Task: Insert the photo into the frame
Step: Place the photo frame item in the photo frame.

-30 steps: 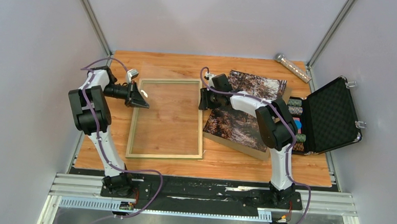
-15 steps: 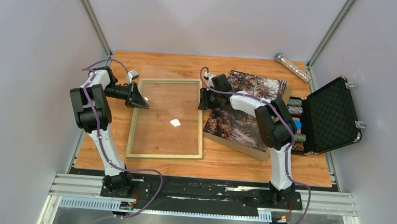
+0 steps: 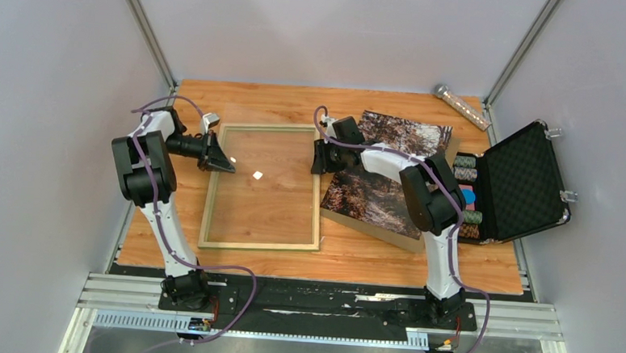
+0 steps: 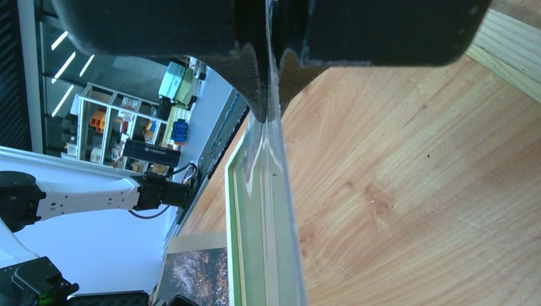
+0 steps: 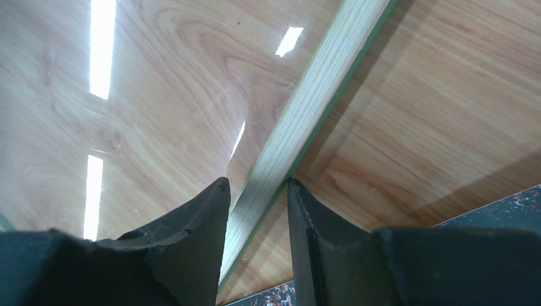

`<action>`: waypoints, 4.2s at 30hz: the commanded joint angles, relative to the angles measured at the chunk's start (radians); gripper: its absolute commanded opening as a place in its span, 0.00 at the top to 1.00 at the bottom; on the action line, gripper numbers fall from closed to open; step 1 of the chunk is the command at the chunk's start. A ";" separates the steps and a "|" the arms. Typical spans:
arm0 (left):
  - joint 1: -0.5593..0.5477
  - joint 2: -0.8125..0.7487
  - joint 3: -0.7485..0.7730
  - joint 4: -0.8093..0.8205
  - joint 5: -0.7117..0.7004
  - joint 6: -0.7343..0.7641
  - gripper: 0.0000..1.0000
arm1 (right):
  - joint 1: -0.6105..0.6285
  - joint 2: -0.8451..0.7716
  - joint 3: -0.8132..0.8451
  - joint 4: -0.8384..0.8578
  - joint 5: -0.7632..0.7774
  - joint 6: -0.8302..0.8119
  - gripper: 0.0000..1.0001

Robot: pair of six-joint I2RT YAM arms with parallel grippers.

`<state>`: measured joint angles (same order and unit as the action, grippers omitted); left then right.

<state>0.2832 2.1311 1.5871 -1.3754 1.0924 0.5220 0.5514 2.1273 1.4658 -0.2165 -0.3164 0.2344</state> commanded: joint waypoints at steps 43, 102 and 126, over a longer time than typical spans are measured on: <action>0.000 -0.015 -0.048 0.063 -0.008 0.036 1.00 | 0.008 0.028 0.046 -0.007 0.008 0.000 0.69; 0.001 -0.102 -0.166 0.160 0.026 -0.025 1.00 | 0.009 0.043 0.050 -0.012 0.016 0.005 0.70; 0.002 -0.128 -0.193 0.166 0.030 -0.032 1.00 | 0.008 0.051 0.057 -0.013 0.014 0.009 0.70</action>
<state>0.2916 2.0495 1.4010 -1.1843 1.0859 0.4992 0.5510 2.1410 1.4933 -0.2459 -0.3141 0.2348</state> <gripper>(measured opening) 0.007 0.305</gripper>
